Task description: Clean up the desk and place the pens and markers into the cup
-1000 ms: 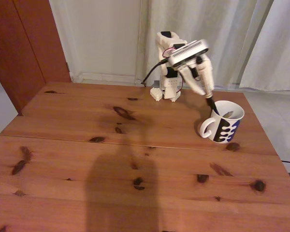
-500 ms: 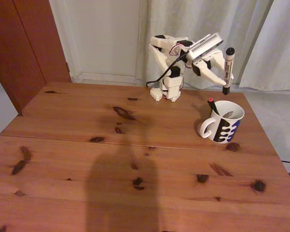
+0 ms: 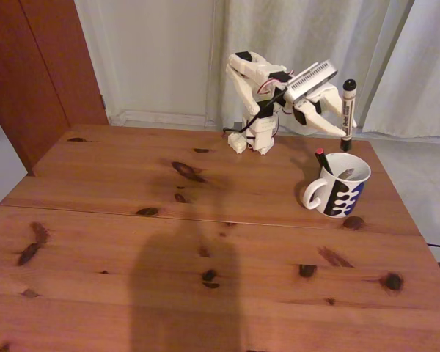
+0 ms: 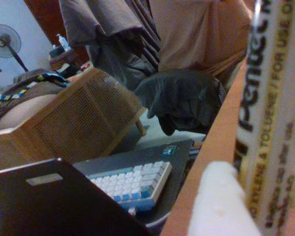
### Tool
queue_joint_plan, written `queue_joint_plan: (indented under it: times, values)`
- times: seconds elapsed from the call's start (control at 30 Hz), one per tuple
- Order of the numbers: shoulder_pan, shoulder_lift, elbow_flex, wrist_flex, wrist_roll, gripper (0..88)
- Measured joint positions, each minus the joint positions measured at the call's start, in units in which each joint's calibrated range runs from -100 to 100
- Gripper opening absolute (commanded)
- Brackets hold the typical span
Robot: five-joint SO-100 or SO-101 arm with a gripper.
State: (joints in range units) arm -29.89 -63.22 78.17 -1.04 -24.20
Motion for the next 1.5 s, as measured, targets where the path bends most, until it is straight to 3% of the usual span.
queue_joint_plan:
  times: [0.47, 0.8, 1.5]
  values:
    - [-0.1, 11.7, 0.3, -8.8, -1.0, 0.5]
    - [0.3, 11.5, -3.4, 8.2, -1.2, 0.6]
    - [1.4, 3.0, -3.6, 9.6, -1.3, 0.6]
